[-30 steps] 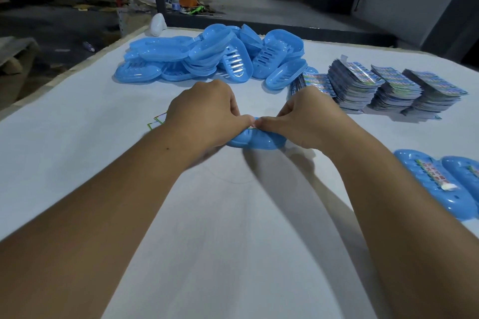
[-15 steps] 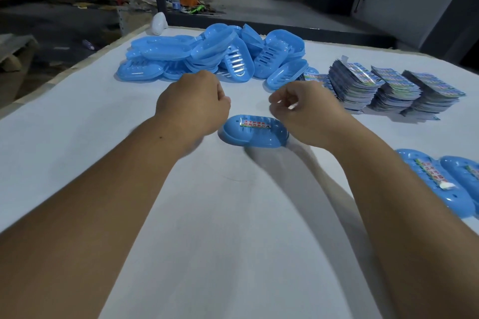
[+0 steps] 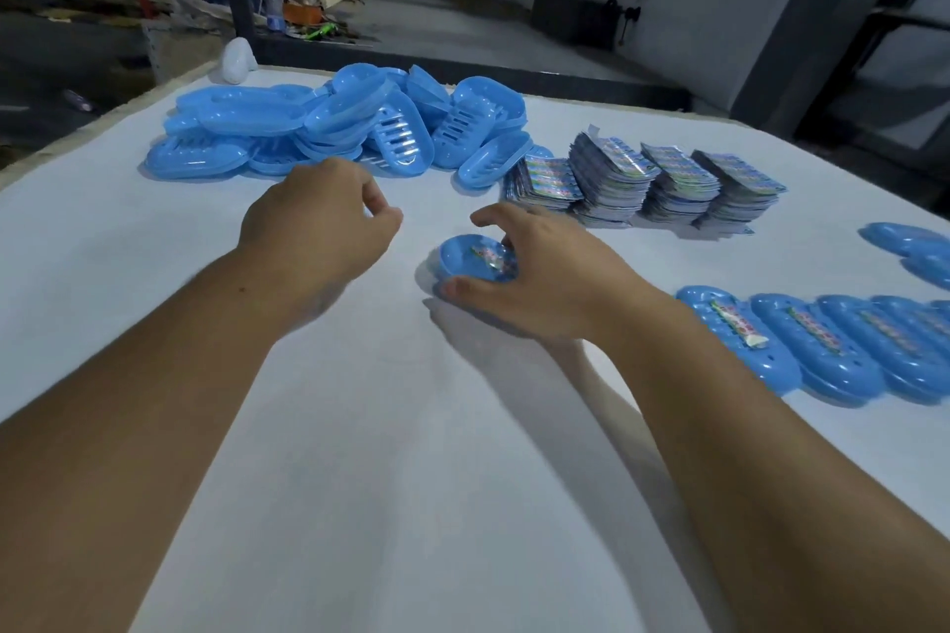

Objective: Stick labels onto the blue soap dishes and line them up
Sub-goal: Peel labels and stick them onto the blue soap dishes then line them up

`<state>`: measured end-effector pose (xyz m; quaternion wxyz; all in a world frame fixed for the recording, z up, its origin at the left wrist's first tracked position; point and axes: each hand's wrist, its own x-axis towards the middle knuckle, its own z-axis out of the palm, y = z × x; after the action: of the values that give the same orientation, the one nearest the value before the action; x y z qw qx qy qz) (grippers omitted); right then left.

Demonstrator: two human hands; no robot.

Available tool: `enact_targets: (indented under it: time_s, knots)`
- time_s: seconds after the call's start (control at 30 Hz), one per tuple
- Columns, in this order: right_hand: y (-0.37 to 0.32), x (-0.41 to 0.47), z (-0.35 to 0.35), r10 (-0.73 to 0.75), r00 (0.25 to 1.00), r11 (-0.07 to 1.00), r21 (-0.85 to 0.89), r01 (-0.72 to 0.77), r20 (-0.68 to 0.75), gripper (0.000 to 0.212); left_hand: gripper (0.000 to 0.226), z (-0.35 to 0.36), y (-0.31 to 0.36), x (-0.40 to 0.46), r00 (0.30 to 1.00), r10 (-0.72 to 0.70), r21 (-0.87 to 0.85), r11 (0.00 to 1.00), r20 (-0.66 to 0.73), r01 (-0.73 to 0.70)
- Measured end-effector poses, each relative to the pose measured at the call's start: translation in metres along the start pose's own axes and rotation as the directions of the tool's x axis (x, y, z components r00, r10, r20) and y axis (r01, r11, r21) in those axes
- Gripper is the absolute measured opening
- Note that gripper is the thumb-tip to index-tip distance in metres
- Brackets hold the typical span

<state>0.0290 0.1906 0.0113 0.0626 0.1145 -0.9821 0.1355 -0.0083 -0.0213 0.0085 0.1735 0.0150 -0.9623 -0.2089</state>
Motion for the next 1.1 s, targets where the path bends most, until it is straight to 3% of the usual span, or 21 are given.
enact_targets:
  time_s: [0.23,0.5,0.83,1.1]
  knots:
    - [0.034,-0.051,-0.013,0.187,0.981,0.963,-0.19,-0.194,-0.054,0.076,0.019,0.005,0.0,-0.003,1.0,-0.008,0.002,1.0,0.03,0.008]
    - [0.047,-0.093,-0.02,0.254,0.961,0.921,-0.276,-0.275,-0.111,0.073,0.02,0.001,0.006,-0.014,0.999,0.038,-0.008,0.999,-0.002,-0.038]
    - [0.085,-0.101,-0.037,0.35,0.93,0.91,-0.196,-0.365,-0.107,0.076,0.032,0.041,-0.04,0.013,0.99,0.052,-0.062,0.996,-0.133,-0.061]
    - [0.125,-0.1,-0.046,0.444,0.884,0.885,-0.085,-0.459,-0.147,0.092,0.034,0.049,-0.049,0.018,0.992,0.071,-0.085,0.993,-0.103,-0.08]
